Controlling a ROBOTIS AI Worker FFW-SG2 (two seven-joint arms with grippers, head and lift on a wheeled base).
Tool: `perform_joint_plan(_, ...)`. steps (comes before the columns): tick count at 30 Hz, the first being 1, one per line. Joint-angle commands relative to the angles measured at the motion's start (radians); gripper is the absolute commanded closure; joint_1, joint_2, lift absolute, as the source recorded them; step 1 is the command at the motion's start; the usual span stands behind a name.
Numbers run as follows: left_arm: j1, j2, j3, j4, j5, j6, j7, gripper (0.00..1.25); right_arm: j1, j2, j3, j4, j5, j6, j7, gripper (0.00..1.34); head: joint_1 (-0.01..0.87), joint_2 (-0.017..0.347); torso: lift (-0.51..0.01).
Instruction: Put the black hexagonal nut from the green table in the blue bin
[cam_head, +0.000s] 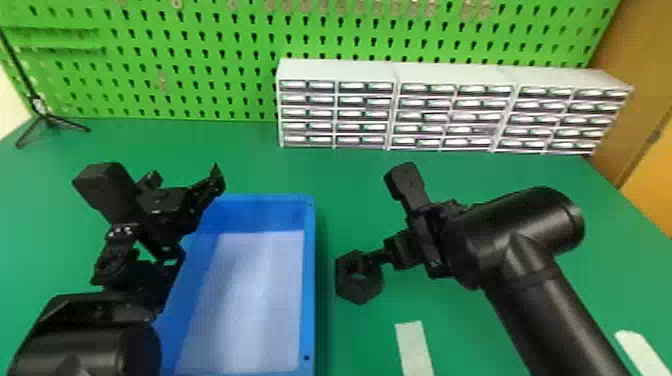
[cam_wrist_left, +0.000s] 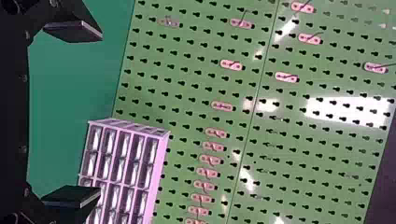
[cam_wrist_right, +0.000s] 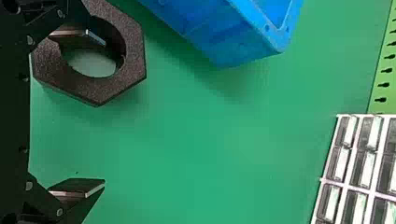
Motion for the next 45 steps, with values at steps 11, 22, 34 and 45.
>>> perform_joint_plan(11, 0.0, 0.0, -0.001, -0.001, 0.002, 0.0, 0.0, 0.12, -0.006, 0.002, 0.012, 0.059, 0.002, -0.069, 0.007, 0.24, 0.692, 0.008, -0.097)
perform_joint_plan(22, 0.0, 0.0, -0.001, 0.001, 0.003, 0.0, 0.0, 0.12, -0.017, 0.01, 0.024, 0.104, 0.002, -0.121, 0.01, 0.24, 0.692, 0.008, -0.097)
perform_joint_plan(34, 0.0, -0.001, -0.001, 0.001, 0.003, 0.0, 0.0, 0.12, -0.016, 0.014, 0.033, 0.142, 0.002, -0.156, 0.011, 0.24, 0.692, 0.008, -0.097)
perform_joint_plan(45, -0.002, 0.0, -0.002, 0.001, 0.005, 0.0, 0.0, 0.12, -0.014, 0.016, 0.039, 0.171, 0.008, -0.179, 0.011, 0.24, 0.692, 0.008, -0.097)
